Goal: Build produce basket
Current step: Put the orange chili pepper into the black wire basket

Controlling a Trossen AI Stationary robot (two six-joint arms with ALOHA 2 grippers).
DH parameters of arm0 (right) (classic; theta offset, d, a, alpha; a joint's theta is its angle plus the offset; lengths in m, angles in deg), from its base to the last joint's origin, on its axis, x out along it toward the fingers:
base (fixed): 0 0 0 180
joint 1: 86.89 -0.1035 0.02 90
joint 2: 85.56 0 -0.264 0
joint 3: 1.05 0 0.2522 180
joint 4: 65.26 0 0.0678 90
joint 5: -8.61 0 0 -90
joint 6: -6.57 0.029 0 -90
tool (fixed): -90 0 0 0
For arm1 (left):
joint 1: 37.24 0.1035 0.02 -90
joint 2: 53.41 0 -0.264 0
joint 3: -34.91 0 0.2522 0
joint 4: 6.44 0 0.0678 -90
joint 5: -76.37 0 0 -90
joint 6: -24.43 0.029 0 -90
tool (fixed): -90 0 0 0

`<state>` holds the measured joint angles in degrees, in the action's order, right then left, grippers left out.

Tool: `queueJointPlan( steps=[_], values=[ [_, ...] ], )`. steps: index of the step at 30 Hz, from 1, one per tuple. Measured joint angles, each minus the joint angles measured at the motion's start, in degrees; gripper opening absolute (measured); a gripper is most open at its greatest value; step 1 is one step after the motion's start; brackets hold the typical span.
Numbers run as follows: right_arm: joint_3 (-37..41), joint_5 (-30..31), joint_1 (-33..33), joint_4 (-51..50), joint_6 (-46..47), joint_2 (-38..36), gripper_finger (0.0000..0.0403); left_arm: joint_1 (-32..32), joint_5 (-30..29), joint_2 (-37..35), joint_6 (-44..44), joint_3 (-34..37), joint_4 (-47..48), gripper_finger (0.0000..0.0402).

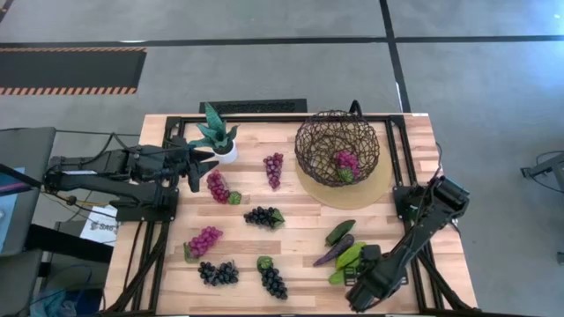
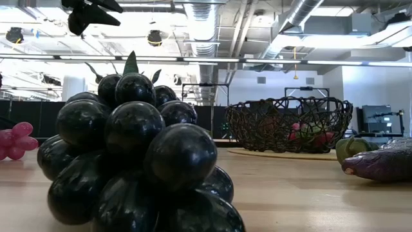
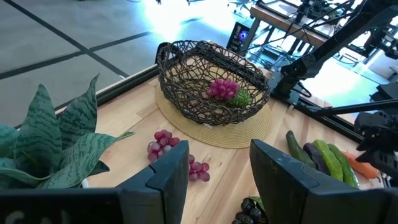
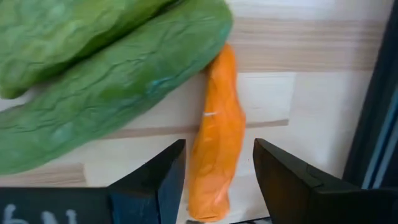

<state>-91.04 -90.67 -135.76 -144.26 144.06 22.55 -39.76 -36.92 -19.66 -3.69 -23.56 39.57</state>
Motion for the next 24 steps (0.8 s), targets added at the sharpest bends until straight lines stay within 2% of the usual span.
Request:
queueJointPlan(
  steps=[14,24],
  values=[
    [4.4,-1.2,-0.5,4.3,0.5,-0.1,0.0210,0.0,0.0,0.0,0.0,0.0,0.0,0.0155],
    [10.3,-1.4,-0.7,14.2,0.7,-0.2,0.0198,0.0,0.0,0.0,-0.1,0.0,0.0,0.0155]
  ],
)
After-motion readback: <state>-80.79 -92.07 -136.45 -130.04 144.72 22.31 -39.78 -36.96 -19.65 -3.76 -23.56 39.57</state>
